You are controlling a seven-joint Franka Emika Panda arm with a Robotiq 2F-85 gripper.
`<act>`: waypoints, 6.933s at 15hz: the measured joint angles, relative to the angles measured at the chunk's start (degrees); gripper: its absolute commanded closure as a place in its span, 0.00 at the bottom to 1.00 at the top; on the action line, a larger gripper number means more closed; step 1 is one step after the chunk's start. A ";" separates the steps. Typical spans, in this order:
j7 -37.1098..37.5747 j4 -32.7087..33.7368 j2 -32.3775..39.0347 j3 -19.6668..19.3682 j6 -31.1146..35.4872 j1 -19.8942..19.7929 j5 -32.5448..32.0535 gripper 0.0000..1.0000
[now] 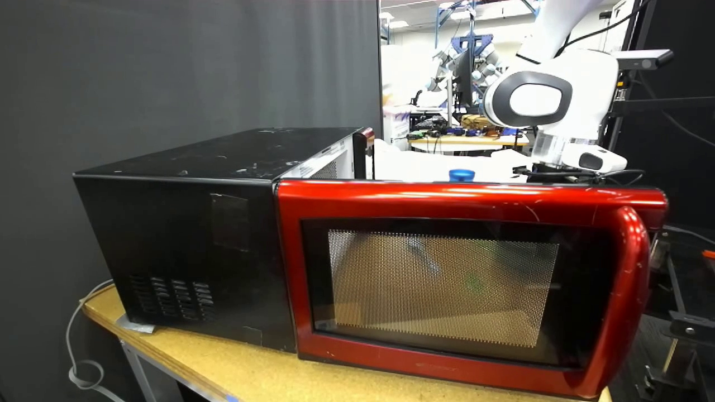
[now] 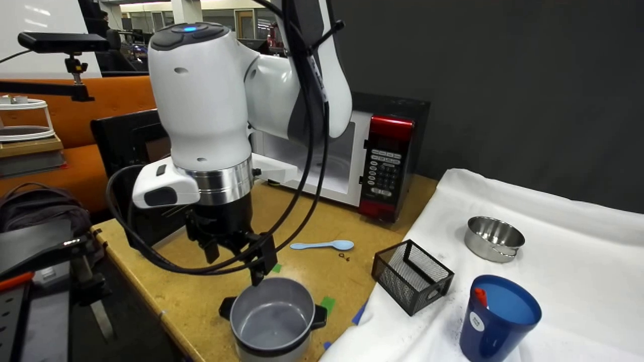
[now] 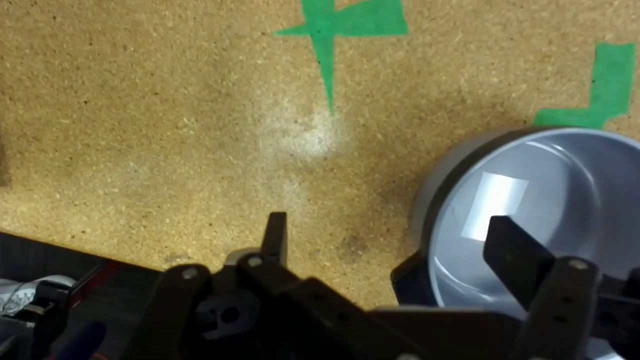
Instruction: Put the gray dish in the microwave
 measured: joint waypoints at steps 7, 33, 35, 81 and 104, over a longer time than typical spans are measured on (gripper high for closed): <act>6.46 3.90 2.94 -5.98 0.03 8.53 -2.58 0.00; 16.66 4.78 2.95 -16.39 0.16 21.63 -8.40 0.99; 14.14 4.31 2.18 -16.09 0.17 22.97 -10.48 0.99; -40.56 12.19 -1.53 -4.54 -4.59 28.63 -17.91 0.99; -40.56 37.52 15.06 -4.81 0.13 36.23 -22.36 0.99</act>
